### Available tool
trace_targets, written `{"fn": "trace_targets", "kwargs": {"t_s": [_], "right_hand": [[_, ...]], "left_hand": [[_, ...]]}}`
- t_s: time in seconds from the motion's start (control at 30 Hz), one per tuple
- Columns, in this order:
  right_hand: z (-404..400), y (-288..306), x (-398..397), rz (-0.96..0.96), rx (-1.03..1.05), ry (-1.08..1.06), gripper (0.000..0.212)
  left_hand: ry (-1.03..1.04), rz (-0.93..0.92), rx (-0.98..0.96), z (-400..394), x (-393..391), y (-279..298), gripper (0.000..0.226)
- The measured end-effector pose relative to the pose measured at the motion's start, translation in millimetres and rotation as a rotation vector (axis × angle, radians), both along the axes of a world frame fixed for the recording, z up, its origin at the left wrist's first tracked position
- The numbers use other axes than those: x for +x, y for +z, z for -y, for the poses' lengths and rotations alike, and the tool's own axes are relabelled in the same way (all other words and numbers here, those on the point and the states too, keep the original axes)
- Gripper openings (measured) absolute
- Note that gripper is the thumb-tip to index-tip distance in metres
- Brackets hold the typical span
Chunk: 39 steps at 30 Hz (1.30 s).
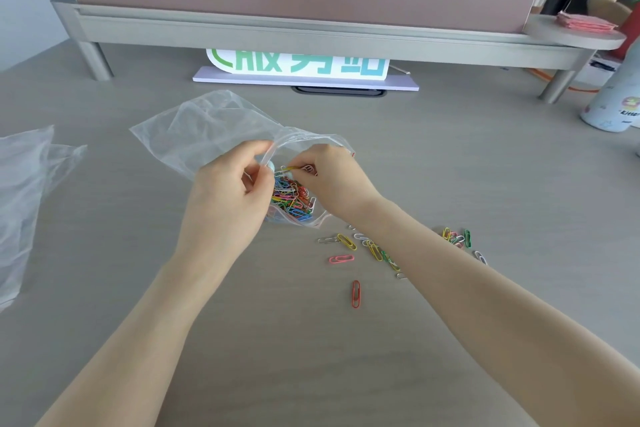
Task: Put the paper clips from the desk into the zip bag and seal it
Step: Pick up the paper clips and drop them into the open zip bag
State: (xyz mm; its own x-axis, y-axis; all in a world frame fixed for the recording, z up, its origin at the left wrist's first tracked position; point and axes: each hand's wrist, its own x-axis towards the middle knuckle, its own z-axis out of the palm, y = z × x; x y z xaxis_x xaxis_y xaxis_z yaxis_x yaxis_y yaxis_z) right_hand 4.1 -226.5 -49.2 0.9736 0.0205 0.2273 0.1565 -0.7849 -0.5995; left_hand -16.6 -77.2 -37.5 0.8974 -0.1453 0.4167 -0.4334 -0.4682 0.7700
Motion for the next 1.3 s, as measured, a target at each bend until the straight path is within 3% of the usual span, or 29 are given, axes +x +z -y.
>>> {"fn": "trace_targets", "kwargs": {"t_s": [0.13,0.23,0.33,0.83,1.07,1.3], "right_hand": [[-6,-3,12,-0.012,-0.097,-0.008,0.026],[-7,-5,18,-0.038,-0.107,-0.004,0.02],[-6,-5,20,-0.04,-0.067,-0.018,0.029],[36,0,-35,0.056,0.09,0.07,0.019],[61,-19,-84,-0.1,-0.037,0.211,0.02],[68,-14,-101,-0.216,-0.2,0.249,0.04]], "left_hand": [[-0.002,0.009,0.012,0,0,0,0.026],[-0.004,-0.001,0.018,-1,0,0,0.025],[-0.005,-0.008,0.02,0,0,1,0.025],[0.006,-0.02,0.034,-1,1,-1,0.024],[0.058,-0.039,0.001,-7,2,5,0.033],[0.077,-0.067,0.006,-5,3,2,0.032]]}}
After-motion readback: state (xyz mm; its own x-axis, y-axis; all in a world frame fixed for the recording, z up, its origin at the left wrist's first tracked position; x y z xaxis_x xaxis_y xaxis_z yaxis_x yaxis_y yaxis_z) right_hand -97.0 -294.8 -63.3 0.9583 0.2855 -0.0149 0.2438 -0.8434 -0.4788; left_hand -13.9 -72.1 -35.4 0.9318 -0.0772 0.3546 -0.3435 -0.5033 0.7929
